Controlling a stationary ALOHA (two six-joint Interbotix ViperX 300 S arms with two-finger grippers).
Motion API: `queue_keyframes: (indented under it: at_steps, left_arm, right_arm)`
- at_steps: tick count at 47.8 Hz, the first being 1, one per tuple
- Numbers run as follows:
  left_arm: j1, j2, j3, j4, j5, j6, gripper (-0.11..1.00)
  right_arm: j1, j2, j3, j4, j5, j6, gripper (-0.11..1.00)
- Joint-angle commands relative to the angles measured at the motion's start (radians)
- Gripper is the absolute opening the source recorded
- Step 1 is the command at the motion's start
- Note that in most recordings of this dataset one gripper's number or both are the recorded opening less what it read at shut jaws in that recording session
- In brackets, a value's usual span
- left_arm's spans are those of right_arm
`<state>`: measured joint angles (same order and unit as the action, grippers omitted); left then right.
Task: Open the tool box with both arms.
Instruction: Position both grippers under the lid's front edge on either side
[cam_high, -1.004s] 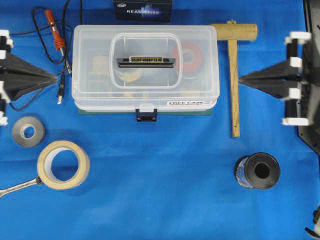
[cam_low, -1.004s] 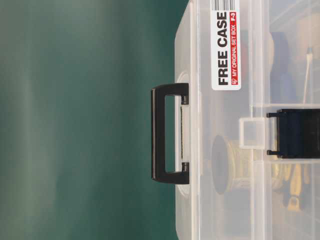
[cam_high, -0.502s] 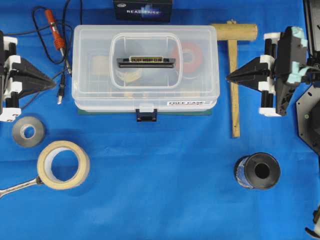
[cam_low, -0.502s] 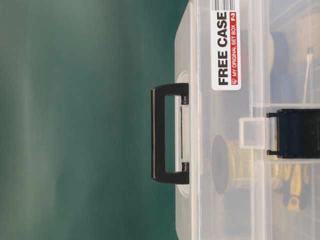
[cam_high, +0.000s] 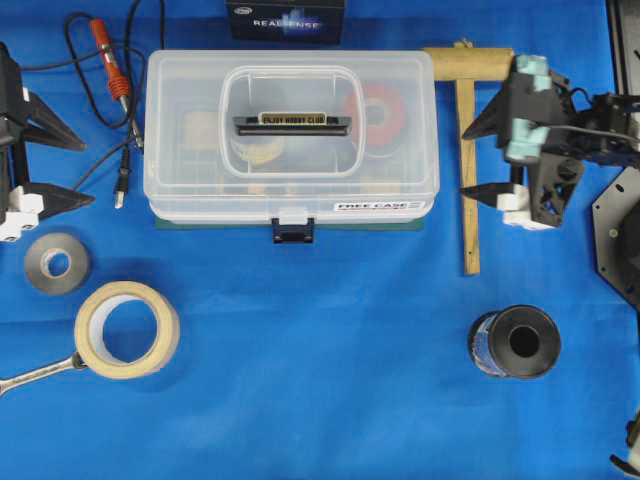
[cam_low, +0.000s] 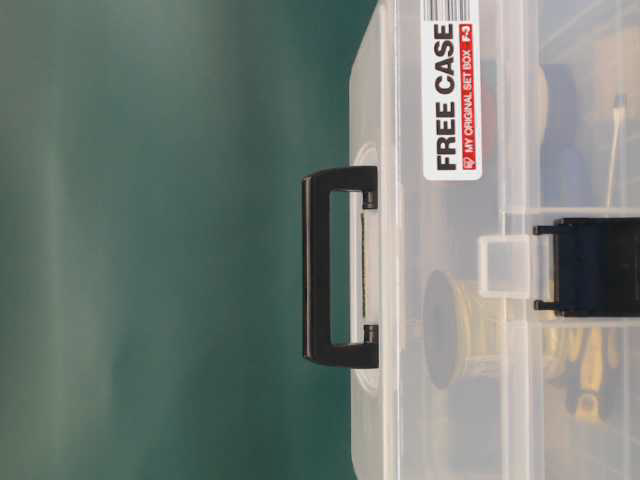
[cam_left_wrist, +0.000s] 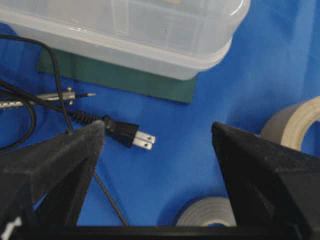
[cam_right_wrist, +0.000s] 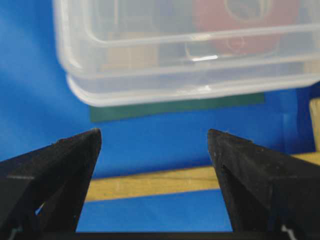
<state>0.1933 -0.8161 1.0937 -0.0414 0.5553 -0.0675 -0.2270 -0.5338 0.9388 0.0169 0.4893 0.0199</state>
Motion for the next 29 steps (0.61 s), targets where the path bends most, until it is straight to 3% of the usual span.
queue_keyframes:
  at_steps: [1, 13, 29]
  left_arm:
    - [0.014, 0.040, -0.031, 0.005, -0.005, 0.003, 0.82]
    - [0.037, 0.199, -0.078, 0.005, -0.075, 0.058, 0.84]
    - [0.049, 0.327, -0.158, 0.006, -0.100, 0.115, 0.84]
  right_arm:
    - [-0.011, 0.040, -0.048, -0.008, 0.005, -0.009, 0.85]
    - [-0.012, 0.133, -0.106, -0.025, 0.017, -0.014, 0.85]
    - [-0.012, 0.143, -0.137, -0.020, 0.015, -0.014, 0.85]
